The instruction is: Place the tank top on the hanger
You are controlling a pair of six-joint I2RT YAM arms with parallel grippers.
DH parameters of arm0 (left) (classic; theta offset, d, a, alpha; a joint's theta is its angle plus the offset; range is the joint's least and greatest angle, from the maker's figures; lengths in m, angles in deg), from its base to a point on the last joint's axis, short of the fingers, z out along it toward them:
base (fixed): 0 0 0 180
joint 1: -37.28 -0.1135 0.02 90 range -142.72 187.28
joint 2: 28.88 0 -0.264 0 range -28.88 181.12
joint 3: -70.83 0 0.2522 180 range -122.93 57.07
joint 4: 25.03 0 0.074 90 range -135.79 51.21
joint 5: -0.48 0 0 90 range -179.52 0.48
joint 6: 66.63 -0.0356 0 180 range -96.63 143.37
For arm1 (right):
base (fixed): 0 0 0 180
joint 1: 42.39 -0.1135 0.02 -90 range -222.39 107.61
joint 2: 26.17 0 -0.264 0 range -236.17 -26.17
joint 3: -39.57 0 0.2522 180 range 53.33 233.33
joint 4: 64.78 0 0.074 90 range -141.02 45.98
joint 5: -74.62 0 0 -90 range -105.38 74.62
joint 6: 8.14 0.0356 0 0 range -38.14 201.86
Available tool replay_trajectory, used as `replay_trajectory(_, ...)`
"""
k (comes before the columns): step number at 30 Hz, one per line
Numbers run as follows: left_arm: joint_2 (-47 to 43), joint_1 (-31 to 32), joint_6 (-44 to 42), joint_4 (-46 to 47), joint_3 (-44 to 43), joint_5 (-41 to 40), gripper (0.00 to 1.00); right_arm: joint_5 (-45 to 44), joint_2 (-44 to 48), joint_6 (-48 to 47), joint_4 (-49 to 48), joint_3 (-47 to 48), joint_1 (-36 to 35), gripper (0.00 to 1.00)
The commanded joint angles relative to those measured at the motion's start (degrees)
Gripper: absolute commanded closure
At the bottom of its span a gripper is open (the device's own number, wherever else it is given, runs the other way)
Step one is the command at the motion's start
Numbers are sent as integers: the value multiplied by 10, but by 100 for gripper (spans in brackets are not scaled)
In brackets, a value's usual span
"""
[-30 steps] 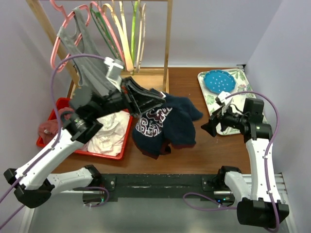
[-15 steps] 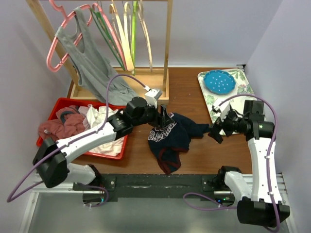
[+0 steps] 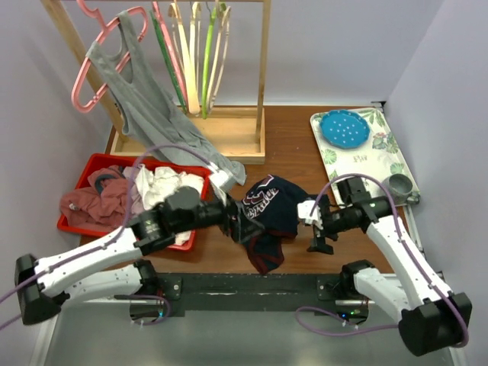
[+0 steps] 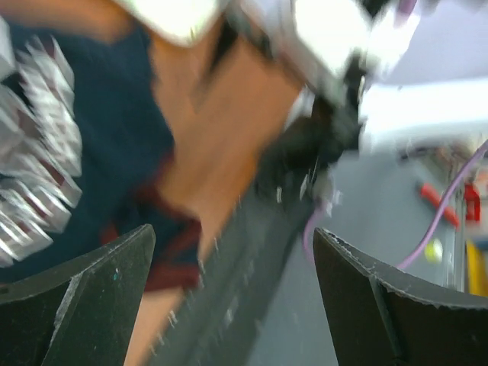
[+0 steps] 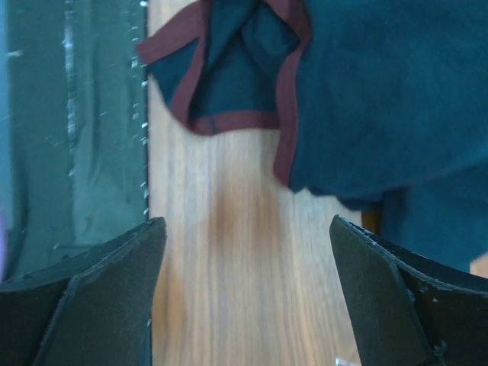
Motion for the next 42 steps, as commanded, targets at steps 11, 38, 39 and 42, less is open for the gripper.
replay_trajectory(11,165,197,364,6,93,-330,12,-299,-124,230,-310,-67,-241,24)
replay_trajectory(38,62,190,126,-168,-15,-475,100,-450,-13,289,-152,254,-102,100)
replay_trajectory(39,33,188,113,-170,-19,-475,100,-444,-20,293,-142,270,-99,100)
replay_trajectory(42,-3,175,79,-165,-29,-462,100,-382,-40,320,-120,313,-96,100)
